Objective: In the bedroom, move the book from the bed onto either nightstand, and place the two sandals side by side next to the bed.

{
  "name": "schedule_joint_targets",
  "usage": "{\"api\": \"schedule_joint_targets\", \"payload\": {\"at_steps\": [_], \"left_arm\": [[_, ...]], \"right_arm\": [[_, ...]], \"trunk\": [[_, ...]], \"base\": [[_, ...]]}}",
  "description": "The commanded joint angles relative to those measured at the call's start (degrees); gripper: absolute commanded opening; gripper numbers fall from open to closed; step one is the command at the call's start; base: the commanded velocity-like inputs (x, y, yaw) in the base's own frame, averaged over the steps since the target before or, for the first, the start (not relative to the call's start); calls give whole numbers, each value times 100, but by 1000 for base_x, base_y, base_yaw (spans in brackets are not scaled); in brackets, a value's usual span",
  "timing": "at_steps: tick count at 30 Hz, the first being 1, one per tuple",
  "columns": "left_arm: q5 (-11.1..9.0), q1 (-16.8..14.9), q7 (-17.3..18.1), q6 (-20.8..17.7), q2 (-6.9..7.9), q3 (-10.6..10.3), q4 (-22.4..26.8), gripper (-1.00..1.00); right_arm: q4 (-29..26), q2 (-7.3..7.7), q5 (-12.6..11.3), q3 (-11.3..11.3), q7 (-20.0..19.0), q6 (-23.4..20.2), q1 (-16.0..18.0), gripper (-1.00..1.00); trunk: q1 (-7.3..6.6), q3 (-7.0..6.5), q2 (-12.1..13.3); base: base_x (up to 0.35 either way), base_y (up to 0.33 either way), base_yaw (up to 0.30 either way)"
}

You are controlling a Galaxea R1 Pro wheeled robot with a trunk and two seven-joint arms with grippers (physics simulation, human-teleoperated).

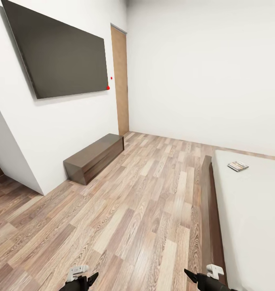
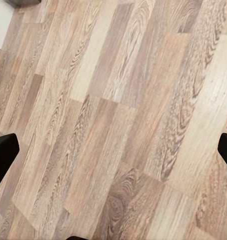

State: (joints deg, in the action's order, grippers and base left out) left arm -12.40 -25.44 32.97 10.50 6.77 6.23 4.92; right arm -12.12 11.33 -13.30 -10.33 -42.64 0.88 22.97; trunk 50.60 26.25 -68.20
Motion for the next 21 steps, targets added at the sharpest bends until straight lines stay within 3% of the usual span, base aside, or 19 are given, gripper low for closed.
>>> {"api": "schedule_joint_targets", "payload": {"at_steps": [1, 21], "left_arm": [[10, -5, 30, 5, 0, 43, -9, 100], [11, -5, 26, 5, 0, 36, -9, 100]], "right_arm": [[8, 1, -14, -7, -23, 9, 5, 100], [8, 1, -14, -6, -23, 9, 5, 100]], "trunk": [[0, 6, -4], [0, -126, -4]], "base": [[0, 0, 0], [0, 0, 0]]}}
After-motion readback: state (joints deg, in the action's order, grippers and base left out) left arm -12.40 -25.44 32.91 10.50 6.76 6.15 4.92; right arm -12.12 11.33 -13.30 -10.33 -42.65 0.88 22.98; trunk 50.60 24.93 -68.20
